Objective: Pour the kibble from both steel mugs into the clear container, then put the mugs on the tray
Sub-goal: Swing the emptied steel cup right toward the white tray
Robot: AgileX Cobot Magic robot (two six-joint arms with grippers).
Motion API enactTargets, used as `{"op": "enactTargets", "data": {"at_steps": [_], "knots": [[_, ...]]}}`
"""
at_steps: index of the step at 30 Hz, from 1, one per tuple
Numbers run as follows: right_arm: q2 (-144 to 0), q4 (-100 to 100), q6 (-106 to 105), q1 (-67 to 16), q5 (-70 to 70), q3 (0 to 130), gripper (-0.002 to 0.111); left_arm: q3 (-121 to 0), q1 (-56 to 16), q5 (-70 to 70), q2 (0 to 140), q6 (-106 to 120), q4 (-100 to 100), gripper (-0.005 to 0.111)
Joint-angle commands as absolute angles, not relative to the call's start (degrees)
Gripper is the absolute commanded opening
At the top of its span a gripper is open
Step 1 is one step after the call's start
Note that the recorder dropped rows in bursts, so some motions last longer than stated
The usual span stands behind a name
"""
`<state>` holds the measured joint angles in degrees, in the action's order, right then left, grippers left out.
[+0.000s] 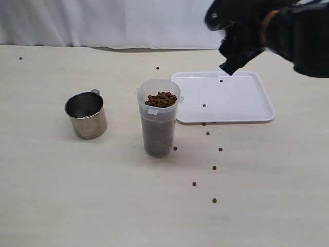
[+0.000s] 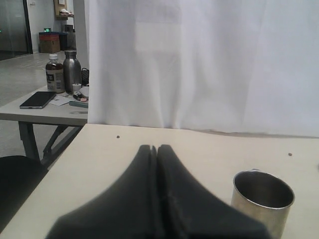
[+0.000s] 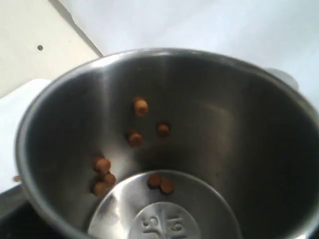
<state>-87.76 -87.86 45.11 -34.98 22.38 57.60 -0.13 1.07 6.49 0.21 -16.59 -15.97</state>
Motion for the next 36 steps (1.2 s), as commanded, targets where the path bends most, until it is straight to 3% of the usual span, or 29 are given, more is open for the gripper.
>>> {"op": "enactTargets", "data": {"at_steps": [1, 8, 11, 19, 26, 36], "knots": [[-88.4, -92.7, 69.0, -18.6, -2.3, 54.5, 0.005, 0.0, 0.6, 5.9, 0.0, -16.8, -15.8, 0.0], [-95.4, -83.2, 64.3, -5.1, -11.5, 54.6, 0.005, 0.0, 0.6, 5.7, 0.0, -16.8, -15.9, 0.0], [-100.5, -65.4, 56.4, -0.7, -21.4, 54.6, 0.005, 0.0, 0.6, 5.7, 0.0, -16.8, -15.9, 0.0], [-116.2, -36.7, 31.5, -0.8, -41.9, 54.6, 0.005, 0.0, 0.6, 5.7, 0.0, -16.8, -15.9, 0.0], [-125.5, -33.9, 26.7, -0.8, -54.5, 55.1, 0.005, 0.0, 0.6, 5.7, 0.0, -16.8, -15.9, 0.0], [-130.1, -37.0, 26.7, -3.5, -52.5, 59.4, 0.005, 0.0, 0.6, 5.8, 0.0, -16.8, -15.8, 0.0]]}}
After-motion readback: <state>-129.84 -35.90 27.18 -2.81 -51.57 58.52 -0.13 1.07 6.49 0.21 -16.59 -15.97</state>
